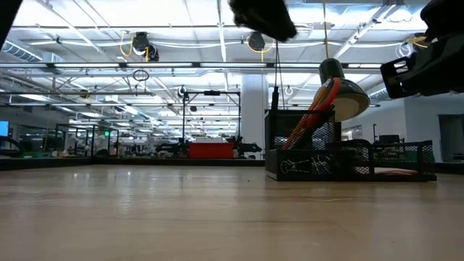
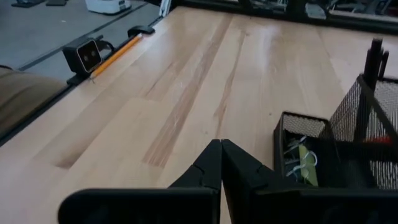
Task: Pick and place office supplies into organizer
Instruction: Adjust the black desk organizer
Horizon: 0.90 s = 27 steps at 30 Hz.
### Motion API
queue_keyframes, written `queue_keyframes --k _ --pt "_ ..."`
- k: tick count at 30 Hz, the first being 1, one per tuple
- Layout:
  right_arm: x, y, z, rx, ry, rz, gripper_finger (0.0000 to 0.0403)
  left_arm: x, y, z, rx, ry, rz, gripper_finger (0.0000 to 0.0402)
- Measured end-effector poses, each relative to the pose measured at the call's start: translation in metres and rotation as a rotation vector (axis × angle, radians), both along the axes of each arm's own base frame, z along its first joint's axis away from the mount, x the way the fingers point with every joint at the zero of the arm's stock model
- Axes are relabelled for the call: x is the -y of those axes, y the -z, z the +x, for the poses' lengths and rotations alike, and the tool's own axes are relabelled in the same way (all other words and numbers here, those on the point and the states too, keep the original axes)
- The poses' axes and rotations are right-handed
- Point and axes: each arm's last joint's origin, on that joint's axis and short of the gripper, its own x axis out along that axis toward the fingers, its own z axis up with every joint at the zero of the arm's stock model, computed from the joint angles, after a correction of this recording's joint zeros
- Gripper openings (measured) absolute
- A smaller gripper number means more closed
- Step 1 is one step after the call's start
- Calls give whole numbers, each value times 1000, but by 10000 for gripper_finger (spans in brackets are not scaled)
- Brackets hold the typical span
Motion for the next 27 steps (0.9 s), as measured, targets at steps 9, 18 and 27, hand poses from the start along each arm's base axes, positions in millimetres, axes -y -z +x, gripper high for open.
queue_keyframes --k 9,18,27 --pt "0 1 0 -22 17 33 0 93 0 -68 -217 -89 -98 17" --pt "0 1 0 -16 17 37 0 169 33 -94 -228 -117 -224 5" --pt "-1 -12 5 21 102 52 0 174 77 -95 -31 -262 -53 8"
